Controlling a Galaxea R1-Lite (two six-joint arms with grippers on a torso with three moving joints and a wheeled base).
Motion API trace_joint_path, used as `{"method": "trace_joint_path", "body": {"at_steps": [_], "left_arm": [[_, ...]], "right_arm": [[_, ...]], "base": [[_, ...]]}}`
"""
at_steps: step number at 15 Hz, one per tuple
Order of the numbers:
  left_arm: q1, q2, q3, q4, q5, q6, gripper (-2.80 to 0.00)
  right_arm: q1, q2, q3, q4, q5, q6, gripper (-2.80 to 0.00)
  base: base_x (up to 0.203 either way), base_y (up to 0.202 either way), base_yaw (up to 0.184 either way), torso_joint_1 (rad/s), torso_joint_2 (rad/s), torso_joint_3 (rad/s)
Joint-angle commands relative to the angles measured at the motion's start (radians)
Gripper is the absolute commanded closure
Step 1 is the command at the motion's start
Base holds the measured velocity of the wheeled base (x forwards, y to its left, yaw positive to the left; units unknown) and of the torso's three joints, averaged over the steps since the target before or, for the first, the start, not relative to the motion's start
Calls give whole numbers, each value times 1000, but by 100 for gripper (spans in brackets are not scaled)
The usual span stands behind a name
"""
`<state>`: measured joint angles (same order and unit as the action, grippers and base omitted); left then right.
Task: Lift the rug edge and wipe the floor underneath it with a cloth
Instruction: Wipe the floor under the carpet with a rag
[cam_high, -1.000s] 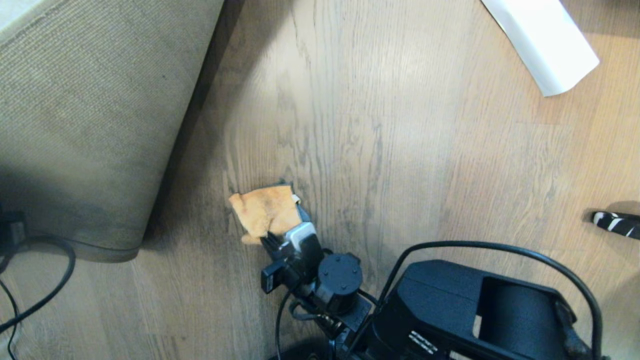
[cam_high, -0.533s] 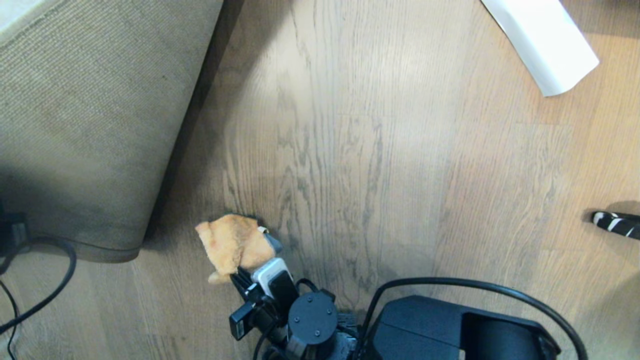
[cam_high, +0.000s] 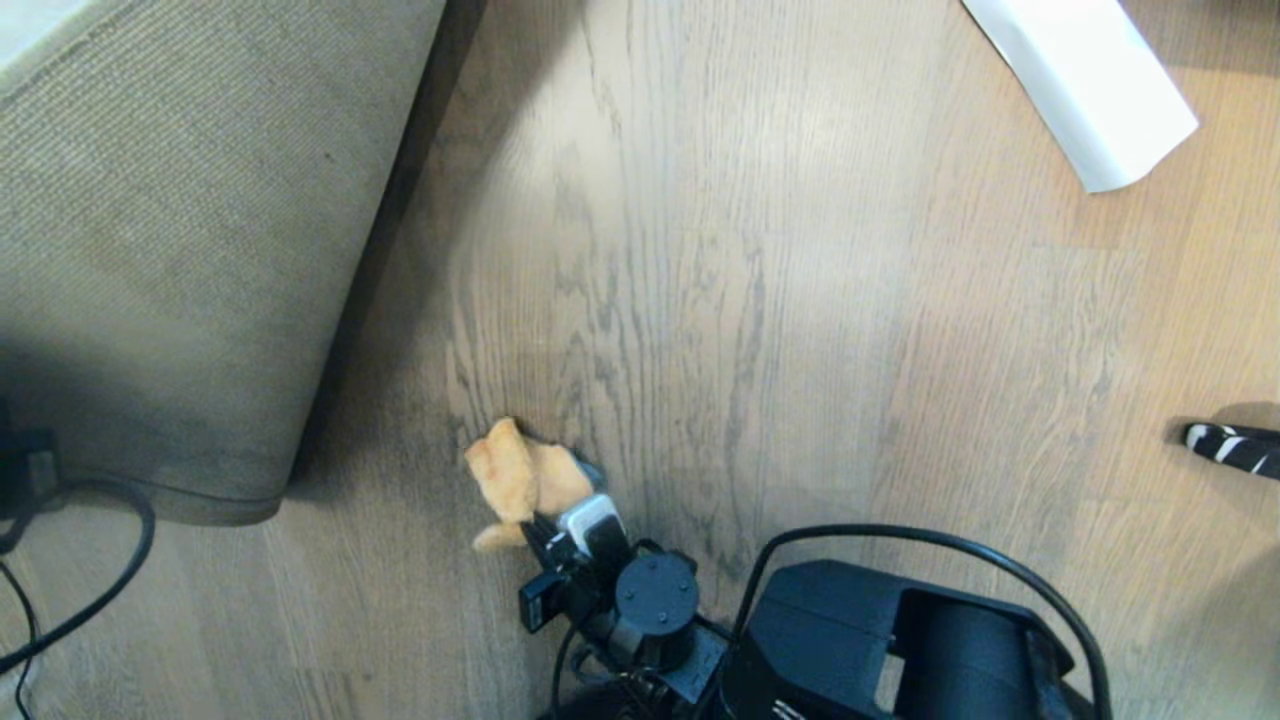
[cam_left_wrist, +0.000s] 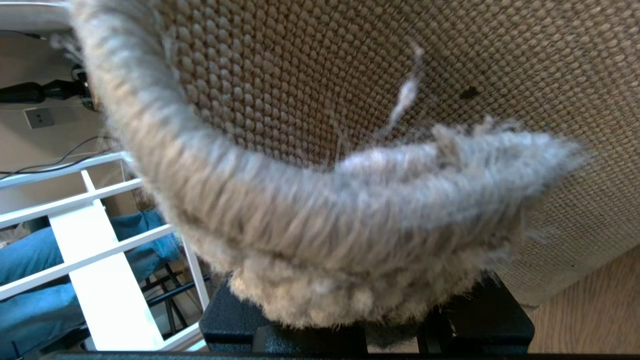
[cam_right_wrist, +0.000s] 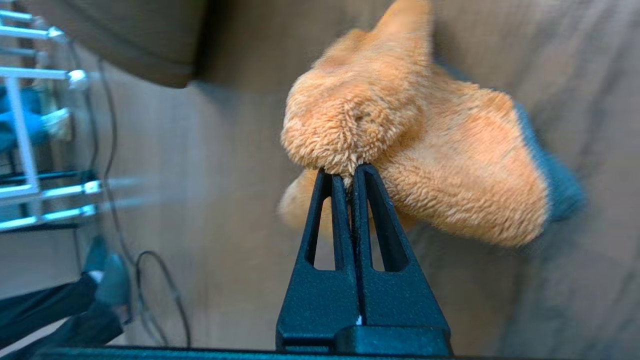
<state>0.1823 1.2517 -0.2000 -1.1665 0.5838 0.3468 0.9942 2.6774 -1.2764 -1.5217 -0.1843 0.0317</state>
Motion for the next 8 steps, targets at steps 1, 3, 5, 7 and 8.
{"method": "trace_joint_path", "body": {"at_steps": [1,3,5,7,8], "left_arm": [[0,3,5,-15,4,1,0],[0,3,13,-16,4,1,0],[0,3,13,-16,4,1,0],[0,3,13,-16,4,1,0],[0,2,13,-16,4,1,0]], "right_arm": [[-35,13,-24,-48,-1,0,0],[-68,10,-37,-48,-1,1,0],[-93,2,-59,-48,-1,1,0],[-127,-13,-70,-48,-1,1,0],[-143,-24,-70,-48,-1,1,0]], "base": [[0,0,0,0,0,0],[0,0,0,0,0,0],[0,0,0,0,0,0],[0,0,0,0,0,0],[0,0,0,0,0,0]]}}
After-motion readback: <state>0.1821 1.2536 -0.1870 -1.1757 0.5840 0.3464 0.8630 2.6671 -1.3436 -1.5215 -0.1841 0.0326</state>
